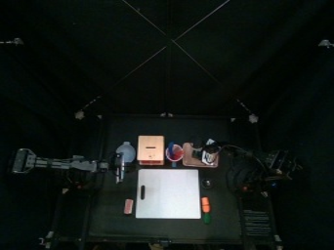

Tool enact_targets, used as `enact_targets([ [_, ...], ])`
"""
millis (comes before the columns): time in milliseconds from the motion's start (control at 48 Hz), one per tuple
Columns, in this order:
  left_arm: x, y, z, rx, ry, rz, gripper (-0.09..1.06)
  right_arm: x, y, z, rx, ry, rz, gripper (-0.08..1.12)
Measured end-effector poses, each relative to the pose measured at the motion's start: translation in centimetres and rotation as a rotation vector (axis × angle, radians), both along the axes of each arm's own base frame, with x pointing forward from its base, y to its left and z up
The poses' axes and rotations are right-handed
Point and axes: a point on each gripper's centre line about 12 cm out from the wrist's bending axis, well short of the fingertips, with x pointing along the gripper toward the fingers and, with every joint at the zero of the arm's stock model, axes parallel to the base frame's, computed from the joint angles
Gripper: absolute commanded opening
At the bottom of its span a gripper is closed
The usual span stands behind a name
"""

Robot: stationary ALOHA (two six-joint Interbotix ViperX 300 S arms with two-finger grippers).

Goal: Place sushi on board then cut the sushi with the knife then place the pieces on the plate
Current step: Place the sushi on the board

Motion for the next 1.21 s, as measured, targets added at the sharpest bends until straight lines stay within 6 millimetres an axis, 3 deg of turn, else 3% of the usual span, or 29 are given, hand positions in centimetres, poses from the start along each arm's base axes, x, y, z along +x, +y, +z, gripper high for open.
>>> enact_targets([
  [167,0.0,0.0,0.0,-0.001,0.0,0.001,-0.02,0.1,1.7,2.7,0.035,-0.083,-0.123,0.64],
  [271,0.0,0.0,0.0,-0.004,0.001,0.001,-0.02,0.4,3.6,3.4,0.07,-0.102,-0.177,0.64],
  [625,0.0,0.0,0.0,-0.005,0.0,0.003,-0.02,2.3,9.7,3.6,0.184,-0.13,-0.394,0.64],
  [771,0.0,0.0,0.0,-0.005,0.001,0.003,-0.02,3.4,11.8,4.6,0.209,-0.186,-0.469,0.64],
  [896,0.0,0.1,0.0,-0.005,0.0,0.005,-0.02,4.3,13.2,4.4,0.208,-0.176,-0.532,0.64],
  [1208,-0.1,0.1,-0.1,-0.006,0.003,0.006,-0.02,8.6,17.0,3.2,0.202,-0.136,-0.717,0.64],
])
